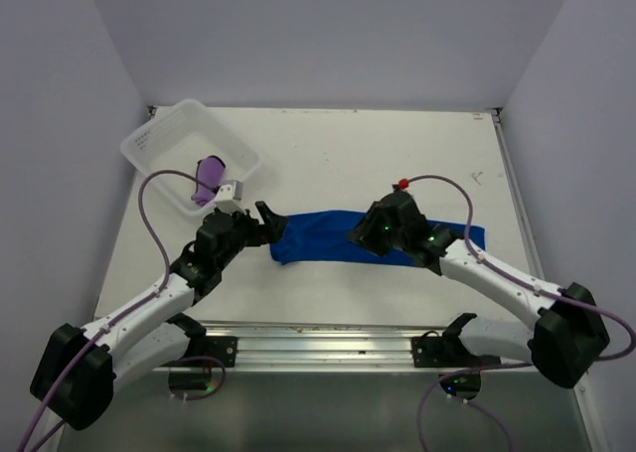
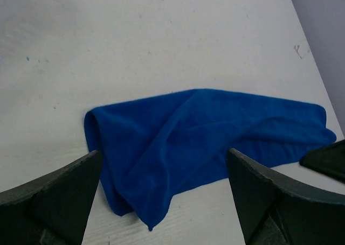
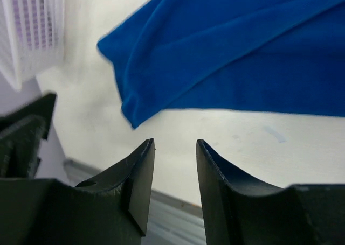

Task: Roll the towels
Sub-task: Fold the towel

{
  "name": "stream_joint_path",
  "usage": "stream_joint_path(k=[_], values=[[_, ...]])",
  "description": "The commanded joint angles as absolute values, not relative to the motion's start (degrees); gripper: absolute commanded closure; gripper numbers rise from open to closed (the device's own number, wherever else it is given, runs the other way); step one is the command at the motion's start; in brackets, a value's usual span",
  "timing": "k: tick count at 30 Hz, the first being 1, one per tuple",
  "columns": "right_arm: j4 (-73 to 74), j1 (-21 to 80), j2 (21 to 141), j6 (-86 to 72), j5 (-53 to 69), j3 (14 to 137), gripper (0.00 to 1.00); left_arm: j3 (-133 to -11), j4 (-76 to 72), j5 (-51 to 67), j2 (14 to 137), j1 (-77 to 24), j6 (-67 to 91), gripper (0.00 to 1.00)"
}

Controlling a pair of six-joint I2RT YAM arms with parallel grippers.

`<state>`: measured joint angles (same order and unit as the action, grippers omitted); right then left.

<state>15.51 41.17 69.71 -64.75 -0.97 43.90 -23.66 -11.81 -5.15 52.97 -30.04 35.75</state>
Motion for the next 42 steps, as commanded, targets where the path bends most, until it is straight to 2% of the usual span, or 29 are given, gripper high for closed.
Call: stream_joint_path(k=[1, 5, 11, 18, 22, 26, 30, 35, 38, 39, 42], values=[[26.4, 34.1, 60.8, -58.5, -7.1, 43.0, 0.60, -20.5, -15.4, 1.8, 55.5, -29.6, 40.7, 0.01], [34.2, 26.5, 57.3, -51.5, -12.6, 44.1, 0.56, -19.1, -15.1, 3.6, 58.8, -29.5, 41.2, 0.00], [34.5, 13.9, 57.8, -46.6, -8.0, 44.1, 0.56, -17.6, -13.4, 3.1, 61.8, -28.8, 40.3, 0.00], [32.7, 1.9, 61.1, -42.2, -0.3, 46.4, 0.66, -19.2, -14.1, 1.3, 69.9, -25.0, 37.4, 0.05], [33.3, -6.0, 62.5, -39.2, 2.4, 48.3, 0.72, -19.6, -18.8, 4.6, 74.4, -22.8, 37.3, 0.14], [33.3, -11.2, 64.0, -37.5, 5.4, 48.8, 0.72, -20.3, -22.1, 8.4, 78.5, -22.6, 38.1, 0.20], [33.0, -15.5, 65.0, -36.9, 6.9, 49.0, 0.72, -22.2, -19.7, 8.8, 82.4, -22.6, 36.0, 0.33], [33.0, -16.1, 65.1, -35.9, 5.4, 49.7, 0.70, -23.1, -13.0, 5.4, 83.2, -22.7, 34.1, 0.35], [32.6, -16.2, 65.7, -35.7, 5.0, 49.0, 0.66, -24.9, -10.9, 4.9, 85.3, -22.9, 34.9, 0.43], [32.6, -16.2, 65.9, -35.7, 5.0, 48.3, 0.64, -25.6, -10.3, 4.8, 86.1, -22.9, 35.6, 0.51], [31.3, -16.3, 66.8, -36.5, 6.0, 47.7, 0.62, -27.1, -10.4, 5.8, 89.0, -22.9, 37.6, 0.64]])
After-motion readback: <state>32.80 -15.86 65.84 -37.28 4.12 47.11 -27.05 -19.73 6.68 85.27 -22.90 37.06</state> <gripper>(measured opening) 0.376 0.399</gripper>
